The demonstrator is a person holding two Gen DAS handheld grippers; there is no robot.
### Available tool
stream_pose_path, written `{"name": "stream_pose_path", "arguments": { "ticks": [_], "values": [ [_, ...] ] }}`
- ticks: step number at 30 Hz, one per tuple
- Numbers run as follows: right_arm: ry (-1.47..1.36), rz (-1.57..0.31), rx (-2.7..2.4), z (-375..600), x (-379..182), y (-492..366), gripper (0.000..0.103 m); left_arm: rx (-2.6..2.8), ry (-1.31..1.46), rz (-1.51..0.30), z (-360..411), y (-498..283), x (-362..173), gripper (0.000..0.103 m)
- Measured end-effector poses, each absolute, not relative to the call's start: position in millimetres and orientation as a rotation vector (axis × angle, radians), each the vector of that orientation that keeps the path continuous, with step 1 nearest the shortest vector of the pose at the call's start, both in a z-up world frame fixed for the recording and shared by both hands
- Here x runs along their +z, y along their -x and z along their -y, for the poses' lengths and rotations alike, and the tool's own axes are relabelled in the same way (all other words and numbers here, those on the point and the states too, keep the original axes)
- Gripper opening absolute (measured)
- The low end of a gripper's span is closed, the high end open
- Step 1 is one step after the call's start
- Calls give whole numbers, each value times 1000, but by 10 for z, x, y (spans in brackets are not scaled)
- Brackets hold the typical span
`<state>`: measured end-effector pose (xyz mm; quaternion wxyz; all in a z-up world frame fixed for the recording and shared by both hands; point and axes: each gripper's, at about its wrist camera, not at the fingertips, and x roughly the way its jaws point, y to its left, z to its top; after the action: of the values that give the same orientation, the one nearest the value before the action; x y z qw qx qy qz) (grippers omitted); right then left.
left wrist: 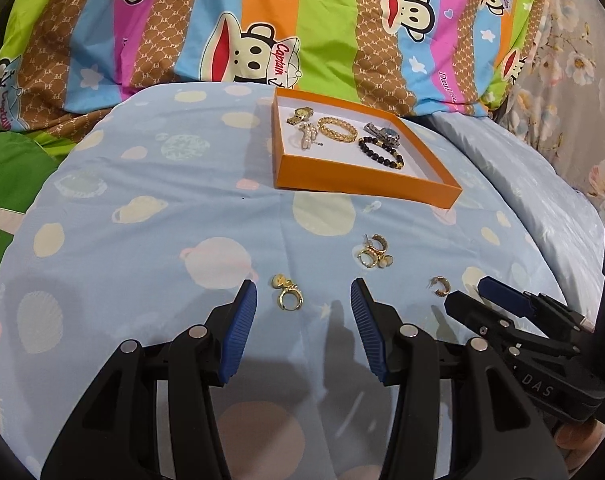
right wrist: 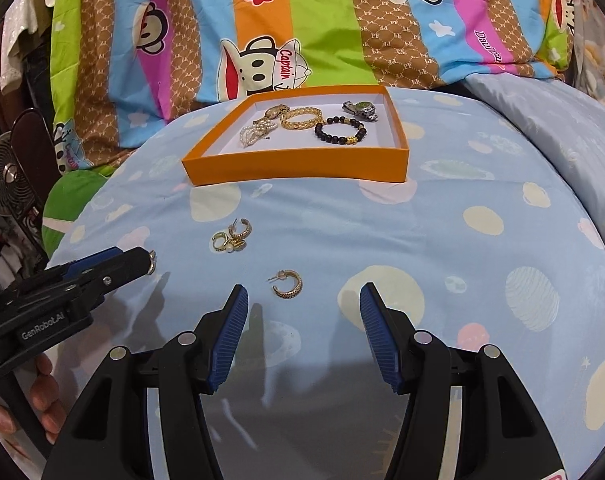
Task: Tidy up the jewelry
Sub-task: 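Grasp a gold ring with the left tool while the right grasps a gold hoop earring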
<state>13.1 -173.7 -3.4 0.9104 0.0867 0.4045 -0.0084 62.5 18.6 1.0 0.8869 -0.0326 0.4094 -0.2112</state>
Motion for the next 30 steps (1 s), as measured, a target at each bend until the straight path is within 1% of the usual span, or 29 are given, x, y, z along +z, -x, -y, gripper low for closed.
{"name": "stream_pose_path", "arguments": {
  "ticks": [9, 14, 17, 18, 20, 21, 22, 26, 30],
  "values": [
    [-199, -855, -15, 1750, -77, -152, 58, -424, 35, -896, -128, -674, -56, 47],
    [-194, -861, -15, 1736, -85, -166, 58, -413, 31, -924, -102, -753, -99, 44],
    [-191, -869, -17, 1729, -93, -185, 58, -418, 12, -923, -71, -755, -101, 37],
    [-189, -872, -20, 1725, -96, -191, 57, -419, 8, -923, -63, -753, -105, 31],
    [-191, -873, -21, 1720, -96, -212, 57, -425, 4, -922, -58, -754, -110, 25],
    [-192, -874, -22, 1719, -99, -222, 56, -429, 8, -924, -61, -757, -113, 18],
    [-193, -876, -24, 1716, -101, -237, 54, -434, 12, -927, -64, -761, -118, 15],
    [-193, -876, -21, 1698, -101, -287, 46, -441, 32, -929, -87, -775, -116, 14],
    [-190, -878, -14, 1674, -104, -328, 34, -444, 36, -921, -89, -768, -105, 14]
  ]
}}
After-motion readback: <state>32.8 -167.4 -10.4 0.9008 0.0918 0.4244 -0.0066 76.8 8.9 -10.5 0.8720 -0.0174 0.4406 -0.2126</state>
